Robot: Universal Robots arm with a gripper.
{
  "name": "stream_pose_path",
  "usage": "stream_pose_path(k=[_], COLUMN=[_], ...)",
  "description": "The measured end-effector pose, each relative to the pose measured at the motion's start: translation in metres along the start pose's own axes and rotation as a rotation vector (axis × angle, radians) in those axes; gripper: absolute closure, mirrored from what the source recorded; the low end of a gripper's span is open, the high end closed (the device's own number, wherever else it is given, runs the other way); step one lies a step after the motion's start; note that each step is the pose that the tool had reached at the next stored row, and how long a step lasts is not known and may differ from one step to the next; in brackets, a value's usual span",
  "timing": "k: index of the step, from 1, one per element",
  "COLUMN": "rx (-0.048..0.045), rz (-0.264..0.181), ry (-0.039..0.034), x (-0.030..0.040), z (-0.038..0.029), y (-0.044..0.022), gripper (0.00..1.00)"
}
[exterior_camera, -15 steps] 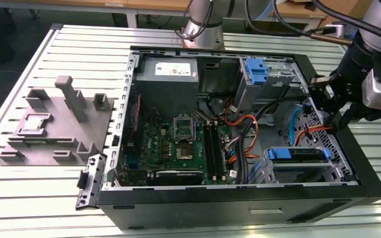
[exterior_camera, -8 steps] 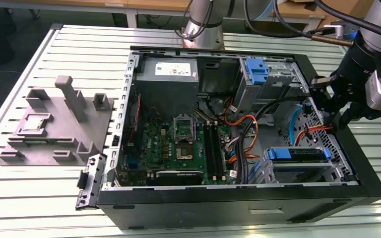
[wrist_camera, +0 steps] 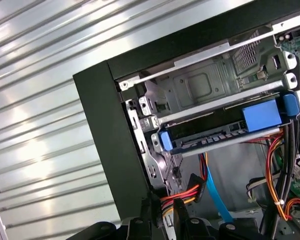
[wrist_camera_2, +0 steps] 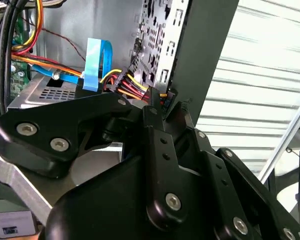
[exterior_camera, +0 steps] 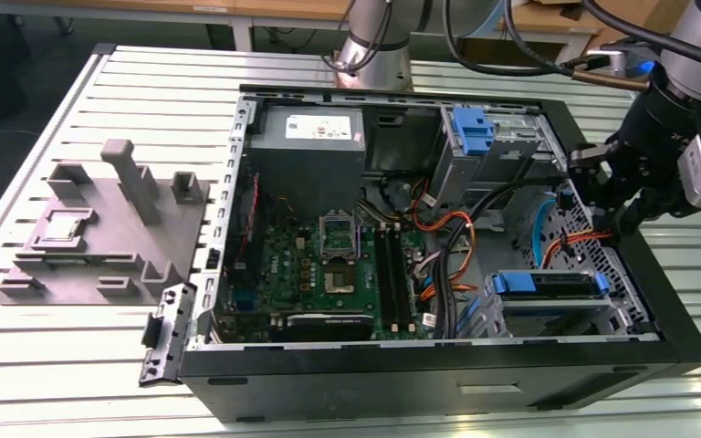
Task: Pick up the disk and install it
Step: 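Insert the first disk wire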
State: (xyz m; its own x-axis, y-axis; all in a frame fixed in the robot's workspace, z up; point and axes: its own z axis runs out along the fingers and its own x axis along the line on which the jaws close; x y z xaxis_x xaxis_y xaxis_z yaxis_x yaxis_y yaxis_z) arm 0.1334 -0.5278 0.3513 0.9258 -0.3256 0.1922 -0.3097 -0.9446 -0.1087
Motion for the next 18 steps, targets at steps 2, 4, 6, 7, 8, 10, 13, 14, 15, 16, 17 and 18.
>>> stream_pose_path(k=[2, 4, 6, 7, 8, 10, 13, 14, 15, 16, 17, 18], rx=[-0.0141, -0.0201, -0.0207, -0.0212, -0.0214, -0.0215, -0.0225, -0.0228, -0.0233, -0.0238, -0.0246, -0.0254], rz=[-0.004, -0.006, -0.006, -0.006, -0.006, -0.006, -0.007, -0.007, -0.007, -0.007, -0.007, -0.007], ry=[0.0106, 0.0175, 0.0180, 0.0186, 0.0190, 0.0192, 0.0195, 0.0196, 0.0198, 0.0199, 0.0202, 0.0205], x=[-0.0001, -0.0001, -0.0002, -0.0002, -0.0002, -0.0002, -0.0002, -0.0002, -0.0002, -0.0002, -0.0002, -0.0002], z=[0.0006, 0.0011, 0.0011, 0.0010, 0.0010, 0.0010, 0.0010, 0.0010, 0.0010, 0.0010, 0.0010, 0.0010], y=[0.0001, 0.0001, 0.0002, 0.0002, 0.0001, 0.0001, 0.0002, 0.0001, 0.0001, 0.0001, 0.0001, 0.0001], gripper=[0.69, 0.69, 0.69, 0.69, 0.69, 0.69, 0.69, 0.69, 0.69, 0.69, 0.69, 0.69])
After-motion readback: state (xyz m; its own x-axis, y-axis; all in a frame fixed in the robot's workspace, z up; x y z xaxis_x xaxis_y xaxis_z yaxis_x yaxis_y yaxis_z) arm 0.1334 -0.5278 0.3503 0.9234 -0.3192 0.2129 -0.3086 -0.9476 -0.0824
